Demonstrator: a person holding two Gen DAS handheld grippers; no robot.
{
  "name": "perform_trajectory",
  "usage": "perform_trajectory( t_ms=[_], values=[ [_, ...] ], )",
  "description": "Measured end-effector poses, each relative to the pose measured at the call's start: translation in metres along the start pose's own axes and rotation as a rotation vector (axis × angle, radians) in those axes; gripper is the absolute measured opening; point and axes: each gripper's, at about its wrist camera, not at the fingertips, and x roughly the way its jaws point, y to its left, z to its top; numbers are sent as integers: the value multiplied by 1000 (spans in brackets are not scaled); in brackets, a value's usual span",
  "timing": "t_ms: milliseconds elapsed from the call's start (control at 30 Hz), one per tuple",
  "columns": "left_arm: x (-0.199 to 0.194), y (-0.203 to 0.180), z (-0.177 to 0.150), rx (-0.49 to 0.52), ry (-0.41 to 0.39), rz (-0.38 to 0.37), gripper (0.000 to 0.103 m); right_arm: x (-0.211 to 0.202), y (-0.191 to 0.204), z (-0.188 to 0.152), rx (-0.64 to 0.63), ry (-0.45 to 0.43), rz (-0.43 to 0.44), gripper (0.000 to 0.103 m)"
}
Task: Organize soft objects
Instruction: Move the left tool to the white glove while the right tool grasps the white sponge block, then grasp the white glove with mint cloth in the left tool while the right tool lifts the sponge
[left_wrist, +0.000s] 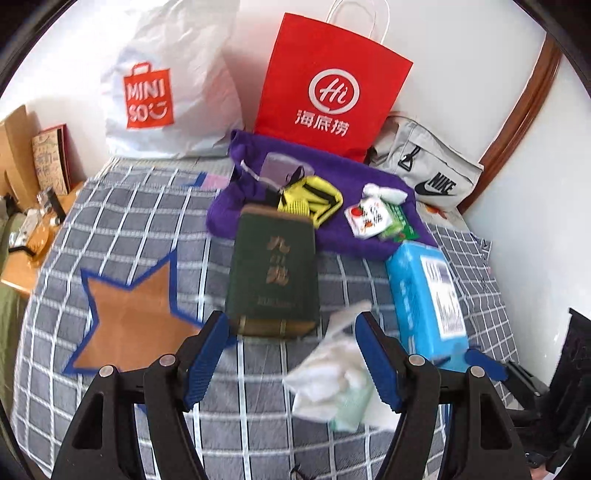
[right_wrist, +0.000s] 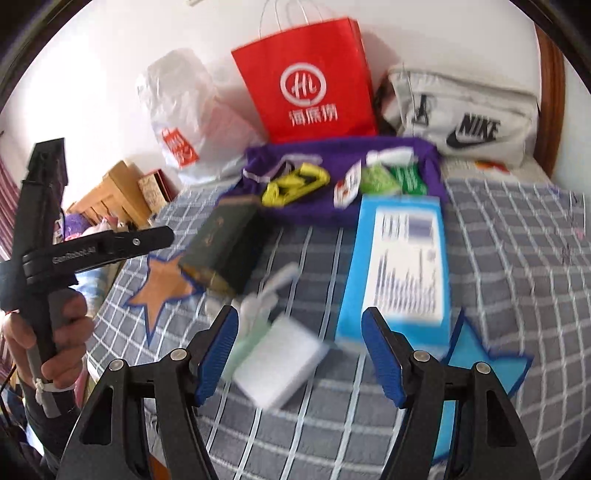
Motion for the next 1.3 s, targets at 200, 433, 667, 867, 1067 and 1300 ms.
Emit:
perform_trajectory(
  t_ms=[200,433,667,867,1067,1300],
  values=[
    [4,18,-35,-57,16,-32,70,19,12,-32,40,40,1,69],
    [6,40,-60,-99,23,-26,70,43,25,-40,59,55,-77,74],
    [6,58,-68,-132,36,-27,70,67,32,-45,35,81,-114,68],
    [7,57,-69,-143,36,-38,70,52,21,-47,44,55,-69,36],
    [11,43,-73,-126,48,-47,70,49,15,-50,38,85,-30,41],
    [9,37,-78,-115,63,-51,70,66,19,-57,42,98,24,63]
  ],
)
